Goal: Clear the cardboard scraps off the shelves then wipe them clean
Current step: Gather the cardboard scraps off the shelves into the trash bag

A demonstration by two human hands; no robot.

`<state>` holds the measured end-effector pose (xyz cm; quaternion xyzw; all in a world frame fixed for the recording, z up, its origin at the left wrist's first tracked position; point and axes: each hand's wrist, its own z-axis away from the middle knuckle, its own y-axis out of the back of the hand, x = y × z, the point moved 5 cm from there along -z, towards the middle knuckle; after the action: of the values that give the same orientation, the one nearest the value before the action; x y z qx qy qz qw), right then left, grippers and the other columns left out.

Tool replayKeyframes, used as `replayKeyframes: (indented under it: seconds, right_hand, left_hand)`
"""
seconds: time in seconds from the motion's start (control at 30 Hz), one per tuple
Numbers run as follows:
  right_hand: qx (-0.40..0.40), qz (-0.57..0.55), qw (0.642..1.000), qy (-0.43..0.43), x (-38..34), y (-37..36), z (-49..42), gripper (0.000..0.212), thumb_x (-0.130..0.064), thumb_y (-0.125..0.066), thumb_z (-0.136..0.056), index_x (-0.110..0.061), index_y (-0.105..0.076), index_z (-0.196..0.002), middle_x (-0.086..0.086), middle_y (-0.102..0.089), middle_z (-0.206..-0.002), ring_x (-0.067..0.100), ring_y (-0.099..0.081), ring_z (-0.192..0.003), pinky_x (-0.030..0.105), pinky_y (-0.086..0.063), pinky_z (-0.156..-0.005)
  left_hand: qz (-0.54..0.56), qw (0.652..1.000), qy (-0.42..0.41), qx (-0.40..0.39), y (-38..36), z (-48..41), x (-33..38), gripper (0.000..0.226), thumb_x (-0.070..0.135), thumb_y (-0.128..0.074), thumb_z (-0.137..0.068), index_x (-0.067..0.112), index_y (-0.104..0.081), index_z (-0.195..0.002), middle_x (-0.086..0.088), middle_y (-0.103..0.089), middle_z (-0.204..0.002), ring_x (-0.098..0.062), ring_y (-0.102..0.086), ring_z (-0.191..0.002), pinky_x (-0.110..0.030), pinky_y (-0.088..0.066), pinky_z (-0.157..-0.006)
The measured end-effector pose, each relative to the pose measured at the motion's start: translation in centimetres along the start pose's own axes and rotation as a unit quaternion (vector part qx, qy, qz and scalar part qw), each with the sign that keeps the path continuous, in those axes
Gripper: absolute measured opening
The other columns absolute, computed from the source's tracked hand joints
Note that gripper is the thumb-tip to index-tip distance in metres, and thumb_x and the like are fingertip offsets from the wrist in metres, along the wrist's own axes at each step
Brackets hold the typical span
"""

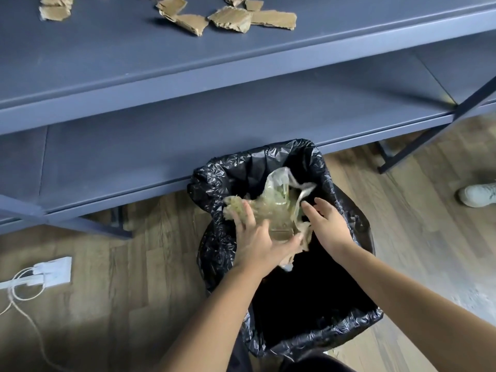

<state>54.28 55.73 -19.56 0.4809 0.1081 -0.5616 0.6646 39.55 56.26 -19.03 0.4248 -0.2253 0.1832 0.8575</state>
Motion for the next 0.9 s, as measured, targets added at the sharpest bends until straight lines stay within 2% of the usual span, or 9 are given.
replayKeyframes:
  seconds: [0.07, 0.17, 0.23, 0.33, 0.43, 0.6, 0.73, 0.83, 0.9]
  right_hand:
    - [0.005, 0.025, 0.999, 0.020, -0.4, 0.1, -0.2, 0.046, -0.039, -0.046, -0.093, -0.009, -0.054, -0.127, 0.008, -0.055, -0.129, 0.023, -0.051, -0.118, 0.026, -0.042, -0.091]
    - [0.004, 0.010, 0.998, 0.057, -1.7, 0.2, 0.1, 0.027, -0.028, -0.048, -0.095, -0.008, -0.064, -0.104, 0.001, -0.061, -0.089, 0.018, -0.055, -0.082, 0.014, -0.037, -0.055]
    - [0.029, 0.008, 0.995, 0.093, -3.0, 0.5, 0.2, 0.019, -0.021, -0.050, -0.093, -0.011, -0.066, -0.092, -0.004, -0.058, -0.072, 0.012, -0.054, -0.067, 0.014, -0.033, -0.053]
    - [0.073, -0.006, 0.984, 0.161, -7.4, 1.6, 0.8, 0.017, -0.012, -0.052, -0.090, -0.015, -0.063, -0.077, -0.010, -0.056, -0.063, 0.001, -0.051, -0.060, 0.008, -0.038, -0.053]
    - [0.091, -0.036, 0.972, 0.215, -12.7, 2.7, 1.3, 0.023, -0.007, -0.054, -0.085, -0.015, -0.057, -0.063, -0.008, -0.053, -0.054, 0.002, -0.048, -0.050, 0.012, -0.035, -0.050]
    - [0.091, -0.095, 0.957, 0.257, -20.1, 3.9, 1.6, 0.040, -0.007, -0.054, -0.084, -0.024, -0.045, -0.049, -0.014, -0.049, -0.036, -0.004, -0.043, -0.039, 0.010, -0.029, -0.040]
    - [0.082, -0.094, 0.949, 0.289, -24.2, 3.9, 1.9, 0.034, -0.009, -0.052, -0.084, -0.023, -0.052, -0.053, -0.012, -0.049, -0.041, 0.001, -0.043, -0.045, 0.012, -0.028, -0.042]
    - [0.087, -0.060, 0.943, 0.317, -27.6, 3.9, 1.8, 0.017, -0.009, -0.049, -0.084, -0.008, -0.064, -0.077, 0.000, -0.057, -0.067, 0.012, -0.049, -0.065, 0.024, -0.036, -0.058]
    - [0.098, -0.036, 0.938, 0.331, -29.5, 3.8, 1.0, 0.017, -0.012, -0.048, -0.086, -0.011, -0.063, -0.091, 0.004, -0.057, -0.089, 0.021, -0.053, -0.084, 0.027, -0.041, -0.071]
  left_hand:
    - [-0.009, 1.000, 0.000, -0.014, -0.3, -0.2, 0.1, 0.079, 0.072, -0.041, -0.067, 0.022, -0.045, -0.128, 0.003, 0.015, -0.154, -0.030, 0.016, -0.141, -0.056, -0.007, -0.114]
    - [0.013, 0.999, -0.041, 0.026, 0.2, -0.3, 1.0, 0.057, 0.058, -0.042, -0.080, 0.024, -0.050, -0.124, 0.008, -0.008, -0.155, -0.025, -0.001, -0.143, -0.047, -0.002, -0.117]
    - [0.069, 0.991, -0.084, 0.074, 1.6, -0.2, 2.2, 0.042, 0.043, -0.043, -0.087, 0.018, -0.056, -0.118, 0.006, -0.034, -0.145, -0.018, -0.028, -0.135, -0.036, -0.024, -0.113]
    - [0.134, 0.962, -0.169, 0.170, 5.6, 0.1, 5.4, 0.054, 0.043, -0.029, -0.076, 0.012, -0.062, -0.104, 0.001, -0.059, -0.113, -0.015, -0.054, -0.107, -0.029, -0.042, -0.094]
    - [0.171, 0.924, -0.218, 0.265, 10.5, -0.2, 8.3, 0.041, 0.031, -0.033, -0.075, 0.007, -0.063, -0.092, -0.006, -0.064, -0.096, -0.022, -0.060, -0.089, -0.029, -0.044, -0.083]
    - [0.199, 0.886, -0.260, 0.328, 17.2, 0.2, 11.2, 0.025, 0.010, -0.041, -0.078, 0.004, -0.060, -0.093, -0.009, -0.064, -0.095, -0.023, -0.057, -0.089, -0.026, -0.041, -0.078]
    - [0.192, 0.877, -0.272, 0.347, 21.0, 0.2, 11.5, 0.027, 0.014, -0.041, -0.076, 0.005, -0.058, -0.094, -0.007, -0.064, -0.096, -0.021, -0.057, -0.088, -0.023, -0.040, -0.074]
    - [0.140, 0.880, -0.270, 0.365, 24.1, -0.3, 11.1, 0.031, 0.019, -0.042, -0.075, 0.006, -0.057, -0.099, -0.007, -0.061, -0.104, -0.025, -0.056, -0.095, -0.032, -0.044, -0.080]
    - [0.093, 0.883, -0.262, 0.379, 26.3, -1.0, 10.5, 0.039, 0.029, -0.040, -0.076, 0.007, -0.056, -0.104, -0.008, -0.056, -0.113, -0.027, -0.052, -0.103, -0.035, -0.041, -0.085]
